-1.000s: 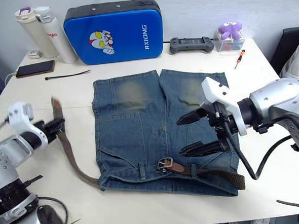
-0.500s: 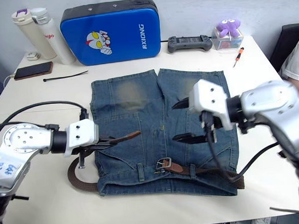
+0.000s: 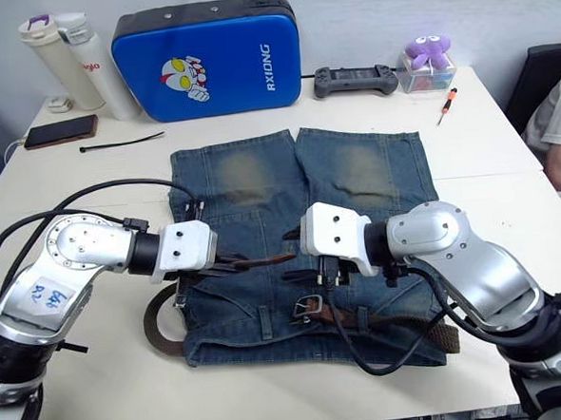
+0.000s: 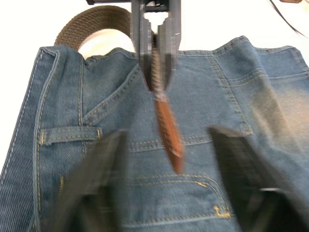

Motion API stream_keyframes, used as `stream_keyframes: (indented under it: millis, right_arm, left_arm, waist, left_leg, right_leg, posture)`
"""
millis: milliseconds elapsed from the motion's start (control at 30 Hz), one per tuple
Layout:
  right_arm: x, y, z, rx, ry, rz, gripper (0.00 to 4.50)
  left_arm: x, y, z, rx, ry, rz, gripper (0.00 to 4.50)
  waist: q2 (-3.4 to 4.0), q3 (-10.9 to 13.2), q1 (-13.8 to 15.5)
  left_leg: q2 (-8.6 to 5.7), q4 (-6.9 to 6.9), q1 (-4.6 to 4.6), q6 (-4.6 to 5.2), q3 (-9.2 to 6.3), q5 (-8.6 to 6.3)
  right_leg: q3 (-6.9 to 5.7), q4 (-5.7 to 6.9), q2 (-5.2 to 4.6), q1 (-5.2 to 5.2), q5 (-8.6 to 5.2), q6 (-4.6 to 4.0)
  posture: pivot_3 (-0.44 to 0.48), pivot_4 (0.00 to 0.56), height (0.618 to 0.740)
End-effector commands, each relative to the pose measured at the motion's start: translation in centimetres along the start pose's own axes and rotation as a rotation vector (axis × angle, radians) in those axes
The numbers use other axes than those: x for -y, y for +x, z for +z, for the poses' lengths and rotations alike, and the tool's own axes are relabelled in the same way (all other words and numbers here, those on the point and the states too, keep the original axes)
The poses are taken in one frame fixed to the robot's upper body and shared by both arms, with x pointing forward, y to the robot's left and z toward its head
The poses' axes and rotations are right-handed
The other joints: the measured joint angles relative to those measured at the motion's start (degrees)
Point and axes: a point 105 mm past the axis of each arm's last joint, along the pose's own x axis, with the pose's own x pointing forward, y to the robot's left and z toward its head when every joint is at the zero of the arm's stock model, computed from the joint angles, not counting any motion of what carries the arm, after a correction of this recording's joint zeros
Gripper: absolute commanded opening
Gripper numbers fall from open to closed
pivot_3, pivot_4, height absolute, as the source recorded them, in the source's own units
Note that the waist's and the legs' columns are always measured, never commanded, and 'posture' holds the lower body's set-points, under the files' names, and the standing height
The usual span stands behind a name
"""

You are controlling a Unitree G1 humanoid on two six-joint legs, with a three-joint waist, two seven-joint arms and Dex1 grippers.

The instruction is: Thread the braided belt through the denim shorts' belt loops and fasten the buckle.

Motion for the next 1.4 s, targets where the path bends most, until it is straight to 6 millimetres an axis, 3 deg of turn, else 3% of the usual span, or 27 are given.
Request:
stream_keyframes:
  millis: [33, 100, 167, 200, 333, 500, 567, 667, 767, 833, 900, 967, 1067, 1233, 1400]
  right_arm:
    - [0.1, -0.2, 1.4, 0.041, -0.044, -0.014, 0.61]
    - [0.2, -0.1, 1.5, 0.05, -0.043, -0.018, 0.1]
    - [0.5, -0.1, 1.6, 0.061, -0.044, -0.031, 0.0]
    - [0.8, -0.1, 1.5, 0.058, -0.052, -0.042, 0.0]
    - [1.7, 0.5, 0.5, 0.032, -0.127, -0.091, 0.0]
    - [2.8, 1.8, 1.0, 0.077, -0.337, -0.158, 0.0]
    - [2.9, 2.3, 1.2, 0.099, -0.424, -0.175, 0.0]
    - [3.1, 2.7, 1.5, 0.133, -0.553, -0.207, 0.0]
    - [2.7, 3.0, 1.7, 0.163, -0.687, -0.218, 0.0]
    - [2.4, 3.0, 1.6, 0.183, -0.745, -0.217, 0.0]
    - [2.1, 2.9, 1.1, 0.184, -0.782, -0.205, 0.0]
    - [1.7, 2.7, 0.8, 0.186, -0.803, -0.192, 0.0]
    - [1.4, 2.4, 0.6, 0.191, -0.815, -0.189, 0.0]
    - [1.0, 1.8, -0.2, 0.161, -0.796, -0.187, 0.0]
    - [1.0, 1.4, -0.7, 0.129, -0.789, -0.2, 0.0]
  left_arm:
    - [-0.3, -0.3, 0.7, 0.022, 0.003, 0.032, 0.0]
    - [-0.4, -0.3, 0.8, 0.036, -0.04, 0.047, 0.0]
    - [0.0, -1.0, 0.7, 0.072, -0.188, 0.047, 0.88]
    - [-0.1, -1.7, 0.7, 0.107, -0.302, 0.066, 0.99]
    - [-0.3, -4.9, 0.3, 0.203, -0.744, 0.114, 2.68]
    - [2.7, -9.0, -0.4, 0.196, -1.114, -0.002, 4.44]
    - [3.3, -10.3, -0.5, 0.238, -1.219, -0.033, 4.44]
    - [5.5, -10.8, 1.2, 0.295, -1.327, -0.14, 4.44]
    - [5.4, -8.7, -0.8, 0.409, -1.459, -0.014, 4.44]
    - [6.0, -6.0, -1.0, 0.522, -1.492, 0.075, 4.44]
    - [4.4, -3.6, -0.4, 0.708, -1.551, 0.286, 4.44]
    - [2.2, -2.9, -0.2, 0.853, -1.696, 0.516, 4.44]
    - [1.0, -2.5, -0.4, 0.913, -1.928, 0.684, 4.44]
    - [0.2, -2.0, 2.3, 0.996, -2.09, 0.653, 4.44]
    - [0.9, -1.9, 2.5, 0.946, -2.183, 0.681, 4.44]
  waist:
    - [0.0, 0.0, 0.0]
    - [0.0, 0.0, 0.0]
    - [0.0, 0.0, -0.1]
    - [0.0, 0.0, -0.2]
    - [0.0, 0.0, -0.2]
    - [-0.04, 0.0, -0.7]
    - [-0.04, 0.0, -1.2]
    - [-0.06, 0.0, -1.7]
    - [0.24, 0.0, -1.5]
    - [0.3, 0.0, -1.2]
    - [0.21, -0.1, -1.1]
    - [-0.08, -0.1, -0.5]
    - [-0.33, -0.2, 0.0]
    - [-0.3, -0.2, 0.0]
    - [-0.3, -0.2, 0.1]
  left_leg:
    - [0.0, 0.0, 0.0, 0.0, 0.0, 0.0]
    - [0.0, 0.0, 0.0, -0.01, 0.0, 0.0]
    - [0.0, 0.0, 0.01, -0.01, -0.01, 0.01]
    - [0.01, 0.0, 0.01, -0.01, -0.01, 0.01]
    - [0.01, 0.09, 0.0, -0.02, -0.03, 0.01]
    - [-0.01, 0.13, 0.03, -0.04, -0.03, 0.03]
    - [0.0, 0.12, 0.11, -0.07, -0.05, 0.04]
    - [-0.01, 0.08, 0.17, -0.11, -0.06, 0.06]
    - [-0.06, 0.01, 0.44, -0.08, -0.03, 0.02]
    - [-0.11, 0.01, 0.62, -0.04, -0.04, 0.0]
    - [-0.11, 0.04, 0.58, -0.05, -0.04, 0.01]
    - [-0.13, 0.24, 0.53, 0.01, -0.04, -0.02]
    - [0.0, 0.9, 0.32, -0.05, -0.04, -0.07]
    - [-0.01, 0.93, 0.71, -0.05, 0.03, -0.04]
    - [0.0, 0.92, 0.75, -0.08, 0.02, -0.02]
  right_leg:
    - [0.0, 0.0, 0.0, 0.0, 0.0, 0.0]
    - [0.0, 0.02, 0.0, 0.0, 0.0, 0.0]
    - [0.0, 0.03, 0.01, 0.0, 0.0, 0.0]
    - [0.0, 0.06, 0.02, -0.01, 0.0, 0.0]
    - [-0.01, 0.24, 0.02, -0.06, 0.0, 0.0]
    - [0.0, 0.42, 0.03, -0.09, -0.01, 0.0]
    - [0.0, 0.54, 0.02, -0.08, -0.01, 0.0]
    - [0.0, 0.58, 0.0, -0.08, -0.01, 0.0]
    - [0.03, 0.65, -0.08, 0.07, -0.01, -0.01]
    - [0.04, 0.43, -0.12, 0.26, -0.02, -0.02]
    - [0.05, 0.28, -0.09, 0.31, -0.02, -0.02]
    - [0.04, 0.29, -0.1, 0.35, 0.01, 0.03]
    - [0.01, 0.49, 0.05, 0.31, 0.03, 0.08]
    - [0.08, 0.44, 0.07, 0.76, 0.03, 0.08]
    - [0.08, 0.38, 0.11, 0.81, 0.03, 0.07]
  posture:
    - [0.0, 0.15, 0.74]
    - [0.0, 0.15, 0.74]
    - [0.0, 0.15, 0.74]
    - [0.0, 0.15, 0.74]
    - [0.0, 0.15, 0.74]
    - [0.0, 0.15, 0.74]
    - [0.0, 0.15, 0.74]
    - [0.0, 0.15, 0.74]
    - [0.0, 0.15, 0.74]
    - [0.0, 0.15, 0.74]
    - [0.0, 0.15, 0.74]
    - [0.0, 0.15, 0.74]
    - [0.0, 0.15, 0.74]
    - [0.0, 0.15, 0.74]
    - [0.0, 0.15, 0.74]
